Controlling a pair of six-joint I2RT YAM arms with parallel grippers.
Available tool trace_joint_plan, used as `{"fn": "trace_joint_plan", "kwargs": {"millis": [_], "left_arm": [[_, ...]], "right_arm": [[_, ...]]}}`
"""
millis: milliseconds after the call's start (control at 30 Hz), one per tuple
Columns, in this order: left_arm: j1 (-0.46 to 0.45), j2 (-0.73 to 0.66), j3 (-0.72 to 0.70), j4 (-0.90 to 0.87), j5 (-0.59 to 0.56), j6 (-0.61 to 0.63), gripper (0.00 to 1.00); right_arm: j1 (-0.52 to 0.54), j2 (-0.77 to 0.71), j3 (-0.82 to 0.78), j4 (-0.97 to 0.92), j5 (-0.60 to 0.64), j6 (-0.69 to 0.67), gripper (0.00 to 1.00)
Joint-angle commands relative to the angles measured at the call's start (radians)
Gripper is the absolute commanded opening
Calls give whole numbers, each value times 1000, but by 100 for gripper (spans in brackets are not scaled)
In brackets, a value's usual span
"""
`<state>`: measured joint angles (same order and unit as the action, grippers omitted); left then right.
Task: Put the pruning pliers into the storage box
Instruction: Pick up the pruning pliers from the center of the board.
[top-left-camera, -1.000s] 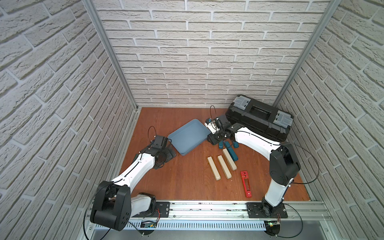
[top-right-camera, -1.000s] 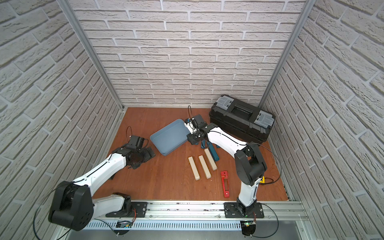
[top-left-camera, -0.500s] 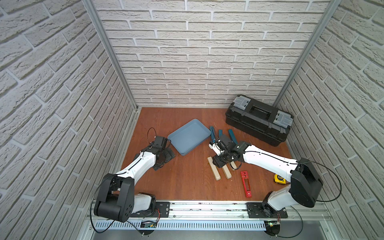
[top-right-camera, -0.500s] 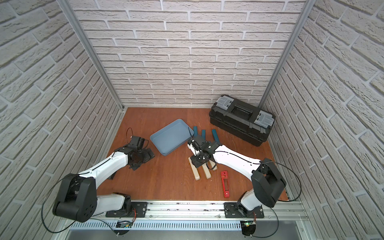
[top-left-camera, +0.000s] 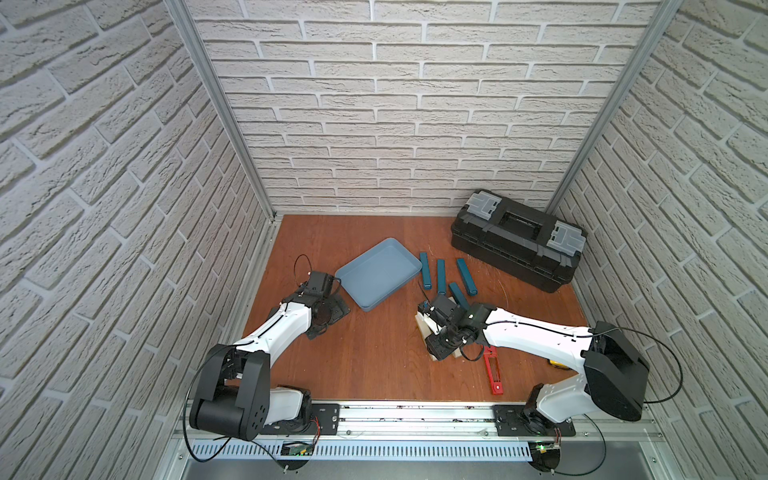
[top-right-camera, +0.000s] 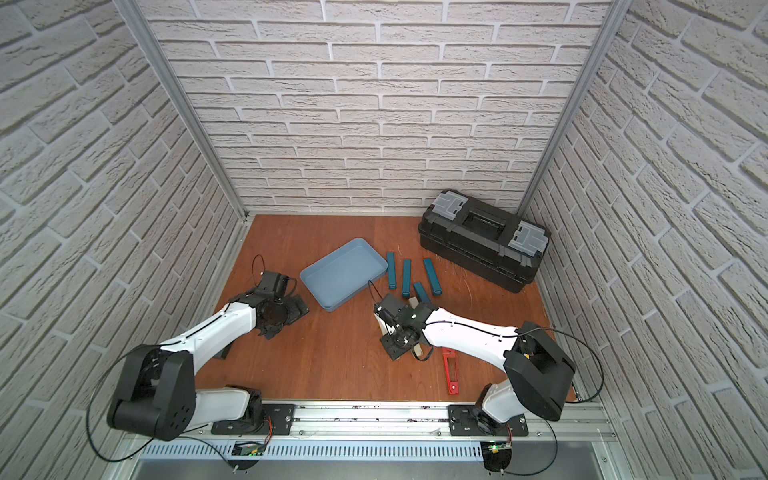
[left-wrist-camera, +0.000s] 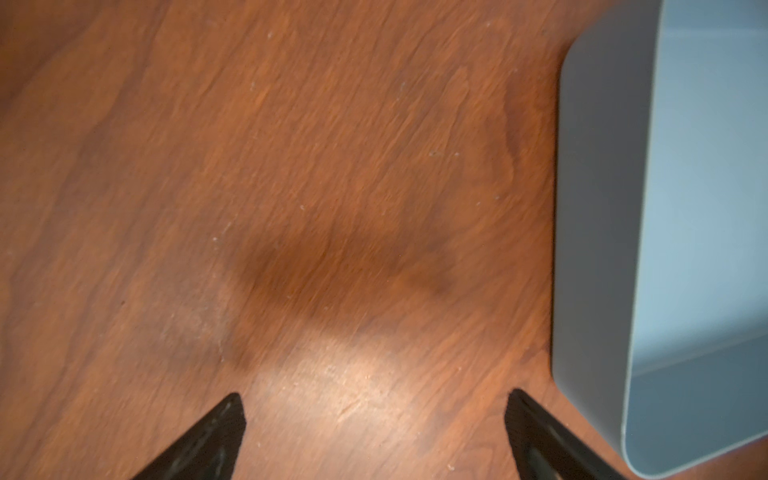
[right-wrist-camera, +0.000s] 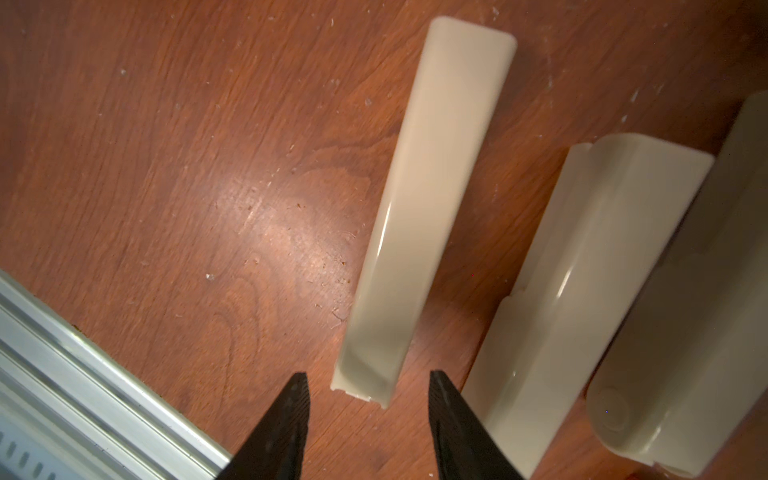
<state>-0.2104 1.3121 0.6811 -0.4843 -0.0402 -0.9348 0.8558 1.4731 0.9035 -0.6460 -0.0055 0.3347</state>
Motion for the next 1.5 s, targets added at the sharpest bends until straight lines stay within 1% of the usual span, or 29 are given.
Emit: {"fn": "trace_joint_plan", "kwargs": {"millis": [0,167,433,633,933,1000,1067,1200,1233,1467], "left_arm": [[5,-22,-18,26,3,14,98],[5,-22,-19,30,6,18,98],[5,-19,-15,33,11,21,98],[5,-17,-24,40,14,16,98],[5,-17,-25,44,15,17,98],[5,-16,-26,45,16,17,98],[5,-16,-31,51,17,14,98],[5,-16,-37,59,20,12,98],[5,-17,-39,59,20,13,98],[5,-20,-39,67,20,11,98]], "right_arm": [[10,-17,-16,26,28,20,55],[12,3,-27,52,42,24,59],[12,56,-28,104,20,32,59],[12,94,-25,111,22,27,52],[12,135,-6,121,22,17,44],[12,142,-2,118,19,14,41],[12,148,0,117,20,12,34],[13,147,10,108,25,6,4],[12,143,14,103,30,5,3],[12,95,49,47,57,-15,3]]}}
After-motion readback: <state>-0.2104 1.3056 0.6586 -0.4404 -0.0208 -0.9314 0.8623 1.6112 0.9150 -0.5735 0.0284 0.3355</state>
